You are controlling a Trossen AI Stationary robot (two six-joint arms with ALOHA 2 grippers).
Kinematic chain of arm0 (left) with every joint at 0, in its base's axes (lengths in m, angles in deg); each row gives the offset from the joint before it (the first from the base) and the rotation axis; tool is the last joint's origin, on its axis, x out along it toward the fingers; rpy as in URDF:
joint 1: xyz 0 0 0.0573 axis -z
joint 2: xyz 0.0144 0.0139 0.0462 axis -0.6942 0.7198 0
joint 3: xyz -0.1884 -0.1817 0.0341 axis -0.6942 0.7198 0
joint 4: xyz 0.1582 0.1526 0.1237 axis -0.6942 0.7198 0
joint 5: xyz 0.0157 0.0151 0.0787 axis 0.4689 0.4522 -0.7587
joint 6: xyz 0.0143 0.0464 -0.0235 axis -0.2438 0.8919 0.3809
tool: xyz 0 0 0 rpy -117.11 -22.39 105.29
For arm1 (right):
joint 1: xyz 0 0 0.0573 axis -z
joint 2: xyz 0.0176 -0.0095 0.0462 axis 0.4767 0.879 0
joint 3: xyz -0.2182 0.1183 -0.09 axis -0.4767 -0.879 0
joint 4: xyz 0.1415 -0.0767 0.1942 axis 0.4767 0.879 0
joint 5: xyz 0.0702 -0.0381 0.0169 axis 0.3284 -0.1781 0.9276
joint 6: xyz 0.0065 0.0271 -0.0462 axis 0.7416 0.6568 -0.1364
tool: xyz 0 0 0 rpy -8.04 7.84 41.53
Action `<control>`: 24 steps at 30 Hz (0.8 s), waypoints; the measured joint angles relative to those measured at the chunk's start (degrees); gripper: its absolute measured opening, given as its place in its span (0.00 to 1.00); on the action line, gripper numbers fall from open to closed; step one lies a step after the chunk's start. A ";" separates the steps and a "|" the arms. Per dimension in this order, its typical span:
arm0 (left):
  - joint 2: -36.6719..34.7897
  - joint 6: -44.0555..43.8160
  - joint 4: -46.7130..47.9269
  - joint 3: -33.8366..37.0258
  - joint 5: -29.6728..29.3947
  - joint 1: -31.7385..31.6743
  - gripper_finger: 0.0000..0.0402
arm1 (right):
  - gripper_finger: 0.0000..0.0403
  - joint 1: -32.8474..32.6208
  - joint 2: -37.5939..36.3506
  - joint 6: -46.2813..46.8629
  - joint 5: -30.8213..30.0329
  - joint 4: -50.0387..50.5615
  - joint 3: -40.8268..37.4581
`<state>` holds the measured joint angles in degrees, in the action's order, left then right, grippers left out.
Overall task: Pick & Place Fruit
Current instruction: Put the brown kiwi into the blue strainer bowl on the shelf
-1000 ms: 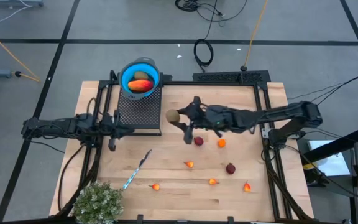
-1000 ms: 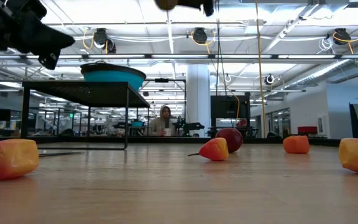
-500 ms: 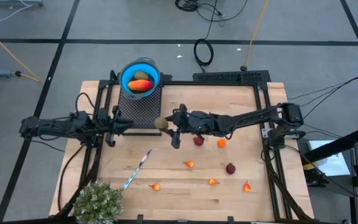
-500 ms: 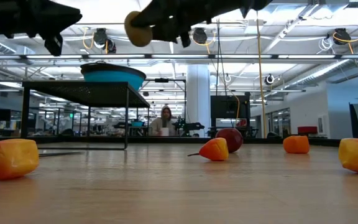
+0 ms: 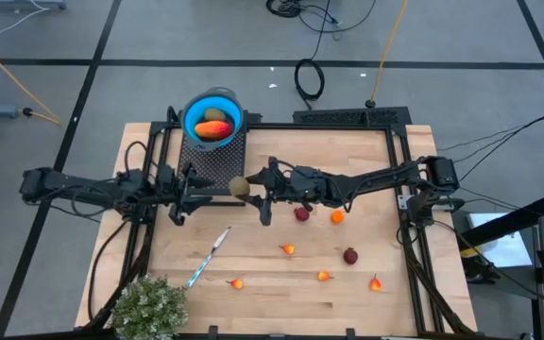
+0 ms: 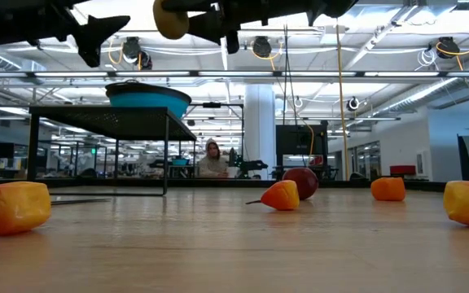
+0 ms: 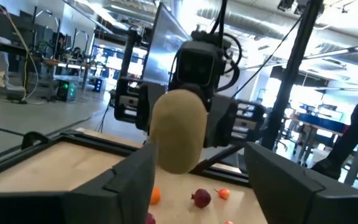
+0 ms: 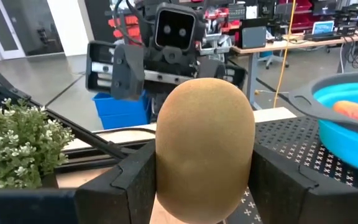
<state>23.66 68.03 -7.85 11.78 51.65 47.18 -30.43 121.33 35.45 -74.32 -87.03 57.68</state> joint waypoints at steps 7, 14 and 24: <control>8.47 0.28 -6.90 -1.31 -0.31 -0.02 0.67 | 0.51 0.00 0.00 0.00 0.03 -0.03 0.00; 16.60 5.28 -7.31 -7.30 -0.49 -0.04 0.67 | 0.52 -0.38 0.00 0.00 0.02 0.01 0.00; 25.87 7.48 -7.19 -13.08 -0.60 -0.22 0.67 | 0.52 -1.56 0.00 -0.02 0.02 0.62 0.00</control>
<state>49.53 75.52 -15.04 -1.30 51.05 46.97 -31.98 121.33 35.42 -74.29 -86.41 57.68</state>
